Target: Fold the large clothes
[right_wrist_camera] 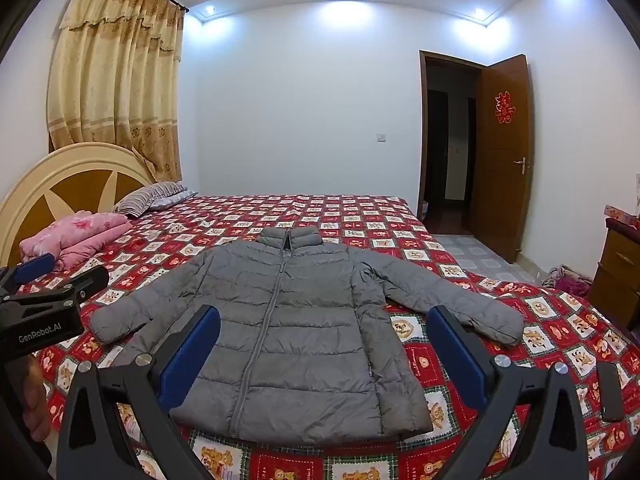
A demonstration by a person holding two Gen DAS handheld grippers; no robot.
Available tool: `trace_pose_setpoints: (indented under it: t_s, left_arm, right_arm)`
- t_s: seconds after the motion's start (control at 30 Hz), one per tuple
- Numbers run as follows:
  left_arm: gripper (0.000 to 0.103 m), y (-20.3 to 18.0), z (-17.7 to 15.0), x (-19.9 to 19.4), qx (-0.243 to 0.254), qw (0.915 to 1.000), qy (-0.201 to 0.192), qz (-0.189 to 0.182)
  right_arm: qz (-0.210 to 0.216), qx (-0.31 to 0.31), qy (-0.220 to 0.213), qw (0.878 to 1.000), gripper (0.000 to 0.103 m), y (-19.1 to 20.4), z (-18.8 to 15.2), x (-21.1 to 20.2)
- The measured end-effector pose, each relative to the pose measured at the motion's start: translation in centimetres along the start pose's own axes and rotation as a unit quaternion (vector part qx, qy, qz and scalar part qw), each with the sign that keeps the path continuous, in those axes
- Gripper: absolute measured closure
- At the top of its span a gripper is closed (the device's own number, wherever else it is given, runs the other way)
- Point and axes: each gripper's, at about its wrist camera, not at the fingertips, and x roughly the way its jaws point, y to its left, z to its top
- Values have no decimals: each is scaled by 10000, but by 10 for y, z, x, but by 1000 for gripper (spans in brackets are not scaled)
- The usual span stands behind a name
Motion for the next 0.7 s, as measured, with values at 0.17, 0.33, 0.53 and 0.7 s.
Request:
trace_pose_setpoints:
  t_s: [0.17,0.33,0.53,0.7]
  left_arm:
    - [0,-4,1,1,-30,9999,2,99]
    - [0,-6,-2,1,-10,9999,26,-126]
    - [0,-2,-1,1,-6,9999,-23,-137]
    - [0,-1,-1,1,-5,9999,-22,-125]
  right_arm:
    - [0,9,20,10000,1,1,0,0]
    - [2,-9,34,10000,1,3,-1,1]
    - [5,-18,56,10000,1,2,1,1]
    - [13,-19,75,10000,1,1,2,2]
